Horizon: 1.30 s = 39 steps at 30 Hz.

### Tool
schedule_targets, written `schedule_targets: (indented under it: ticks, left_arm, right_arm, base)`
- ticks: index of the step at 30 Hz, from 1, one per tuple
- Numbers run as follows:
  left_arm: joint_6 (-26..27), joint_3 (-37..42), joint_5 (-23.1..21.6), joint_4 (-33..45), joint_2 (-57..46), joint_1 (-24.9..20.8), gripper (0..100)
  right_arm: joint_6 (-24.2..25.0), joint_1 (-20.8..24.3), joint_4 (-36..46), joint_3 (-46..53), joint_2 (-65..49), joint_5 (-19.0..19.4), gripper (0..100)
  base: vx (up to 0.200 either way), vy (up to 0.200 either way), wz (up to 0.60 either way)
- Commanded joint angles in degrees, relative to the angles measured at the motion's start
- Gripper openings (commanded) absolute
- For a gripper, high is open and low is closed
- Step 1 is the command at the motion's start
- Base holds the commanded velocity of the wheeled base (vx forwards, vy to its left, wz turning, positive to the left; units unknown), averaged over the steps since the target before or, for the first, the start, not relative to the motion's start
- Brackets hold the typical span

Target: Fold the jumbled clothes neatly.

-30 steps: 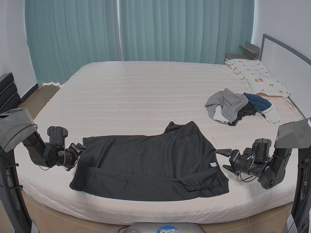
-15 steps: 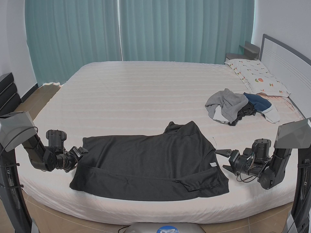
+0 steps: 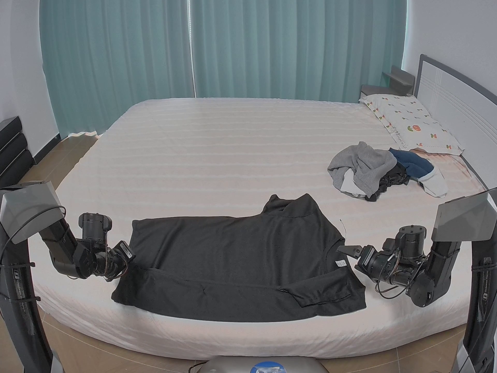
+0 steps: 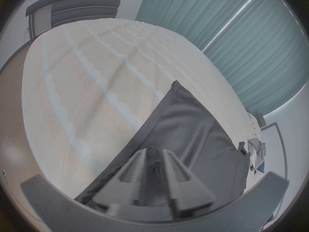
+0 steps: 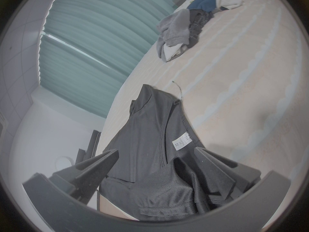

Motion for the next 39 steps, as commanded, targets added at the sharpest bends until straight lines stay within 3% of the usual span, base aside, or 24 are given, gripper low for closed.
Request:
schedule_targets:
  ticks: [1, 7, 15, 28, 29, 36, 39]
  left_arm:
    - [-0.1, 1.3, 0.3, 0.1, -0.4, 0.2, 0]
    - [-0.1, 1.7, 2.0, 0.2, -0.6, 0.2, 0]
    - [-0.3, 1.6, 4.8, -0.1, -1.0, 0.5, 0]
    - [-0.4, 1.5, 4.9, 0.1, -0.3, 0.5, 0]
    - [-0.4, 1.5, 4.9, 0.1, -0.3, 0.6, 0]
    - [-0.4, 1.5, 4.9, 0.1, -0.3, 0.7, 0]
    - [-0.4, 1.4, 4.9, 0.2, -0.3, 1.0, 0]
  right_arm:
    - [-1.7, 1.1, 0.0, -0.7, 2.1, -0.7, 100]
    - [-2.6, 1.6, 0.0, -1.2, 2.9, -1.7, 100]
    - [-7.6, 1.6, 0.0, -2.7, 4.2, -1.9, 100]
    - [-10.1, 2.5, 0.0, -4.3, 6.3, -1.9, 100]
    - [-10.5, 2.7, 0.0, -4.2, 6.4, -1.9, 0]
    - [-12.1, 2.4, -0.4, -3.5, 6.1, -2.1, 0]
    - [-11.4, 1.8, -4.4, -3.6, 6.1, -4.4, 0]
  base:
    - [0.0, 0.0, 0.0]
    - [0.0, 0.0, 0.0]
    - [0.0, 0.0, 0.0]
    - [0.0, 0.0, 0.0]
    - [0.0, 0.0, 0.0]
    - [0.0, 0.0, 0.0]
    - [0.0, 0.0, 0.0]
